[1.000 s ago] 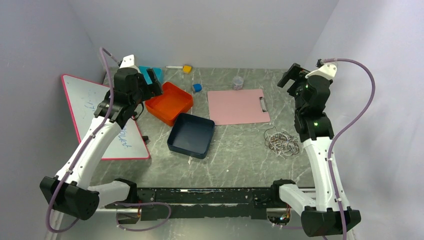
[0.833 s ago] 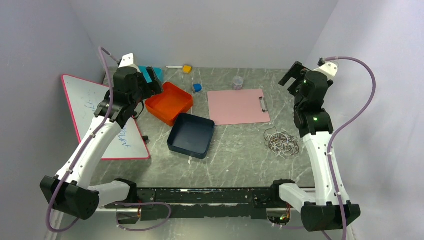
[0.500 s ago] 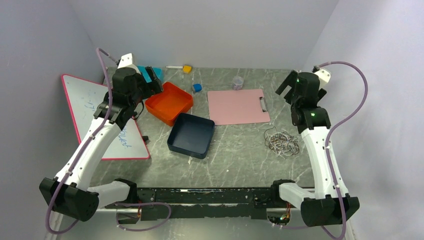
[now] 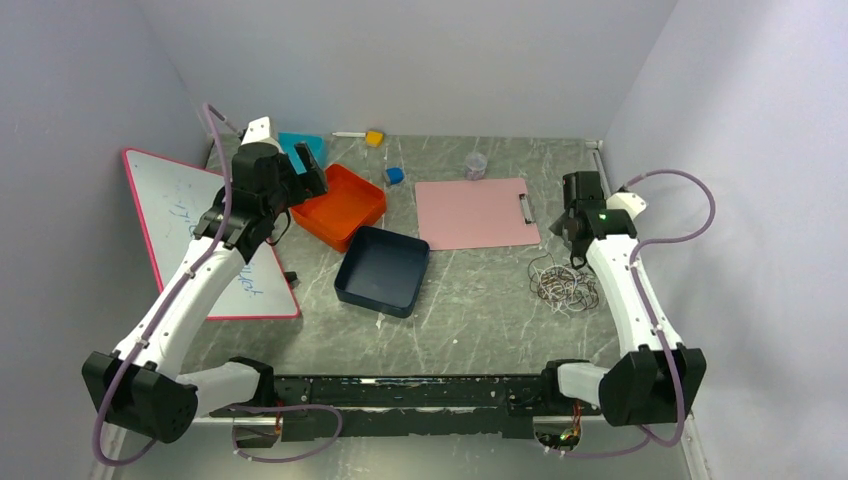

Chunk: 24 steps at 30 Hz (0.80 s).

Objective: Untangle the cables

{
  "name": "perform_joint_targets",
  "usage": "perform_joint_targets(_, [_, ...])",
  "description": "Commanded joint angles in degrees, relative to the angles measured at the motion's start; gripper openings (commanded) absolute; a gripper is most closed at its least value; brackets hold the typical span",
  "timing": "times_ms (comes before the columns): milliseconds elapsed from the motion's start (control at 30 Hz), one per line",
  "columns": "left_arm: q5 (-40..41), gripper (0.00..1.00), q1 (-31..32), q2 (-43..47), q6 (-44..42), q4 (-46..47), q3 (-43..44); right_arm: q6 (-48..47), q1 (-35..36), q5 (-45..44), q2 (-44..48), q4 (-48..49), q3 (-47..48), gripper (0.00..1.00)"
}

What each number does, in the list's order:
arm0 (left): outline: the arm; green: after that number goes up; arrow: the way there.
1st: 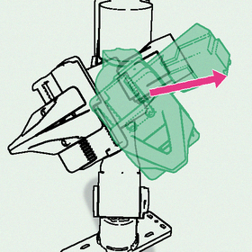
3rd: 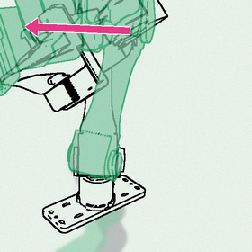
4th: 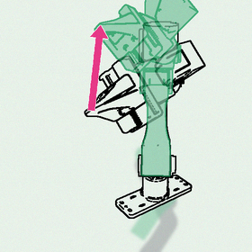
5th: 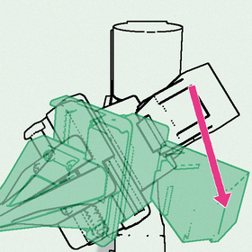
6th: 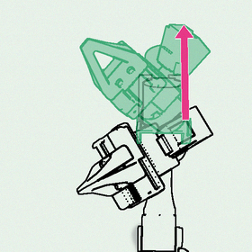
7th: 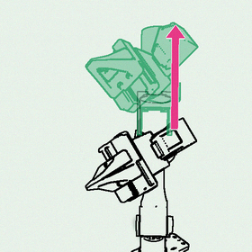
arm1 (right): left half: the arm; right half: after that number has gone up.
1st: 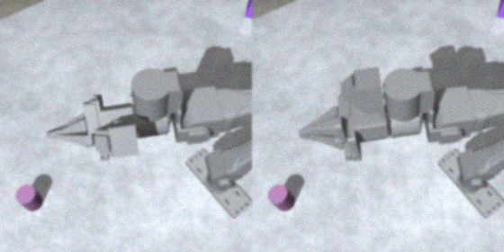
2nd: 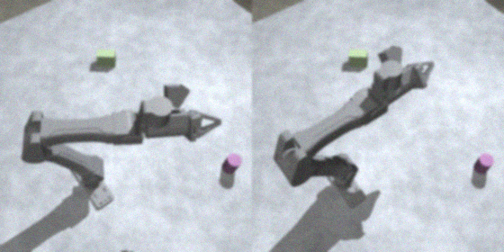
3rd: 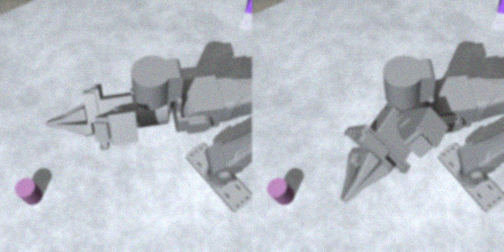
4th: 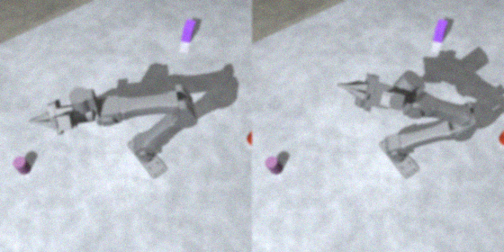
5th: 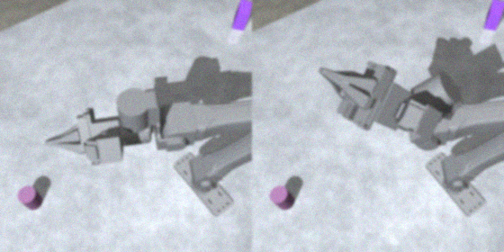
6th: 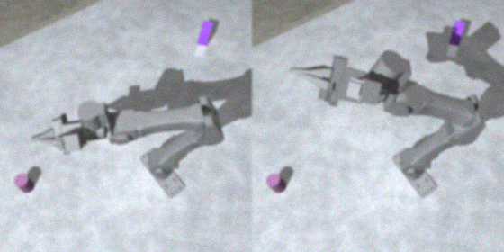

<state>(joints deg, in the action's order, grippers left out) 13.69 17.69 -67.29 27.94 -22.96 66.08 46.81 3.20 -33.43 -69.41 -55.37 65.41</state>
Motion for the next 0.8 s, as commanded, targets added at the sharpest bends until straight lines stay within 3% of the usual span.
perform_joint_targets(0, [-1.25, 0.98, -0.55, -0.57, 0.98, -0.08, 0.37, 2.2, -2.18, -4.28, -1.91, -2.11, -4.07, 1.0])
perform_joint_targets(433, [-4.92, 0.98, -0.55, -0.41, 0.44, -0.79, -1.89, -8.42, -7.89, 15.89, -7.43, 17.87, -19.95, 0.99])
perform_joint_targets(767, [-7.71, 0.99, -0.61, 0.66, 0.6, -0.95, -4.6, -16.36, -6.39, 27.32, -4.54, 26.8, -23.84, 0.84])
